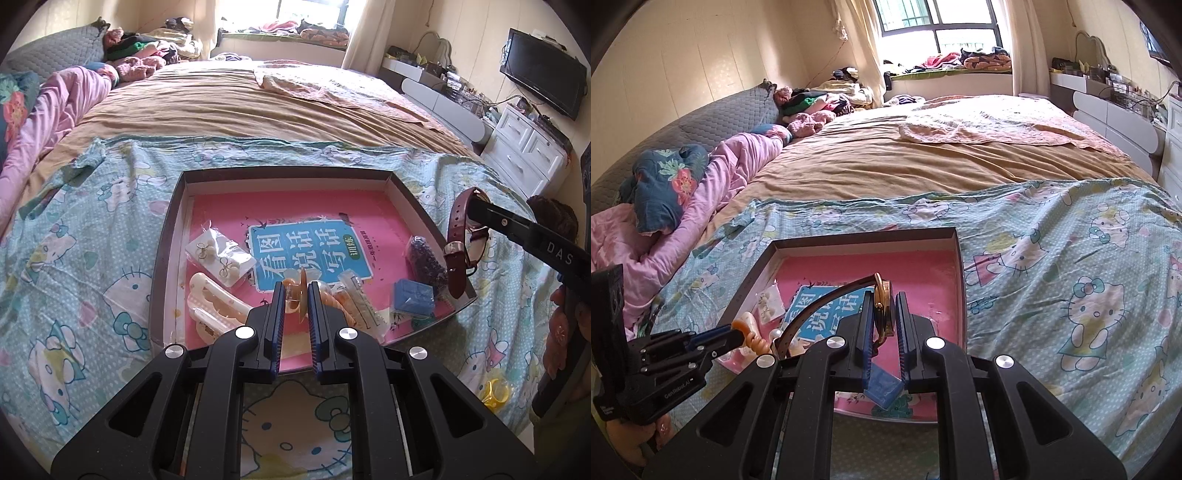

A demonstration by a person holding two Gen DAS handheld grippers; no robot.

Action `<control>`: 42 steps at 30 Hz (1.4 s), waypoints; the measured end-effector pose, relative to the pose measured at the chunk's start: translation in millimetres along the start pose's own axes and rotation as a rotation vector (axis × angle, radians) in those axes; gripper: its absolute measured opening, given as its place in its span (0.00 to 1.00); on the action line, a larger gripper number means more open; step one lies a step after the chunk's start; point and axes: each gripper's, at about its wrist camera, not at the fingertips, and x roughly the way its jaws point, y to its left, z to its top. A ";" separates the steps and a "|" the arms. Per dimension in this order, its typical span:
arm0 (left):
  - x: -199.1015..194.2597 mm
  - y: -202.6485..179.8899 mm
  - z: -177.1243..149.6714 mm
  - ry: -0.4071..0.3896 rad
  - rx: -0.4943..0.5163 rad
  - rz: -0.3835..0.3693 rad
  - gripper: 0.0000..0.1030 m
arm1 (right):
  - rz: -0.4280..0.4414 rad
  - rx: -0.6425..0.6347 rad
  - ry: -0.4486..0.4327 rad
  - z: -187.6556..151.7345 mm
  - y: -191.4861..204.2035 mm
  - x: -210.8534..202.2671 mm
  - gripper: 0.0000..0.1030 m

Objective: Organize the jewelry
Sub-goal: 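Lower the hair tie and watch into the tray and open both grippers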

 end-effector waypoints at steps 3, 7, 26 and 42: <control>3.7 2.7 -1.3 0.008 -0.004 0.004 0.06 | -0.005 0.003 0.010 0.5 0.8 7.5 0.11; 8.1 6.5 -3.9 0.017 -0.010 0.009 0.06 | -0.016 -0.001 0.025 0.0 2.3 18.1 0.11; 21.2 21.0 -12.2 0.042 -0.032 0.022 0.06 | -0.031 -0.103 0.131 -20.0 29.5 62.2 0.11; 21.4 22.4 -12.9 0.046 -0.034 0.013 0.06 | 0.005 -0.152 0.197 -31.4 45.7 69.9 0.20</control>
